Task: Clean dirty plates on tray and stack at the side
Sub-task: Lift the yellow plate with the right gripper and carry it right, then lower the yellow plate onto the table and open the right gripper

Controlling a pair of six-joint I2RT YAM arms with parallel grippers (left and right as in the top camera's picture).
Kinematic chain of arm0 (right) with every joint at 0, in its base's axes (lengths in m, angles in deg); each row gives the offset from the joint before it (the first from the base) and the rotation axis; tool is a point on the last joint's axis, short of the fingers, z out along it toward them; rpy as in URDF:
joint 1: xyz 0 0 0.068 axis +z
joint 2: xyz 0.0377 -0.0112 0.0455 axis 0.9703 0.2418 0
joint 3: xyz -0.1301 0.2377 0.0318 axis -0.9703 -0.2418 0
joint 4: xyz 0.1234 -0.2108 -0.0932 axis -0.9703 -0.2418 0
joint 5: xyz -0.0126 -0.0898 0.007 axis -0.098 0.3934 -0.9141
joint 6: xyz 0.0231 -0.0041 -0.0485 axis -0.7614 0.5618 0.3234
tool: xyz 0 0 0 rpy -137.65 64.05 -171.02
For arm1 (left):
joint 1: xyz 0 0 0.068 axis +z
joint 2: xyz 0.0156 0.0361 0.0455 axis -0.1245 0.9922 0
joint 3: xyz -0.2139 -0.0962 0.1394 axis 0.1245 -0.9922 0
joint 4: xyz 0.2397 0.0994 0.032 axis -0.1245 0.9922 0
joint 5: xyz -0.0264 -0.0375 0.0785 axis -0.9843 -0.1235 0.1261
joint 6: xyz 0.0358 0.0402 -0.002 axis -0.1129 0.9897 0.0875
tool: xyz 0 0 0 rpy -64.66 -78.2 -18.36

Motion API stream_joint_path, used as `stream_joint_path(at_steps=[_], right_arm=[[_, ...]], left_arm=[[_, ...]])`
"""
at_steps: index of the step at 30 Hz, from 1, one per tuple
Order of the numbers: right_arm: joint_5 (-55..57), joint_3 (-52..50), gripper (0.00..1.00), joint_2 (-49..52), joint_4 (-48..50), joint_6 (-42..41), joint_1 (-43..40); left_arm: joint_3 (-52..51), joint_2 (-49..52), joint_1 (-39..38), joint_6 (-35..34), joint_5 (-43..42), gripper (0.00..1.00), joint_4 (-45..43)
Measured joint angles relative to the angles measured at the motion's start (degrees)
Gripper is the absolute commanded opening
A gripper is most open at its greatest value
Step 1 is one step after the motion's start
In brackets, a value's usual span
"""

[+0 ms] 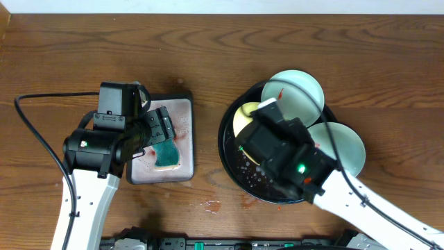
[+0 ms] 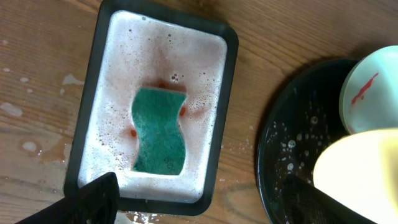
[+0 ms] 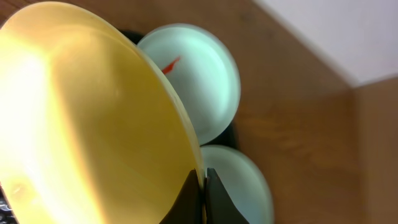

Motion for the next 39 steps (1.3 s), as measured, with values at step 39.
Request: stream_joint_path(at_steps=[39], right_arm=[[-49.1, 0.2, 0.33, 25.8, 9.4, -9.7, -95.4]], left_arm=[[0.0, 0.0, 0.0, 0.0, 0.0, 0.84, 0.0]])
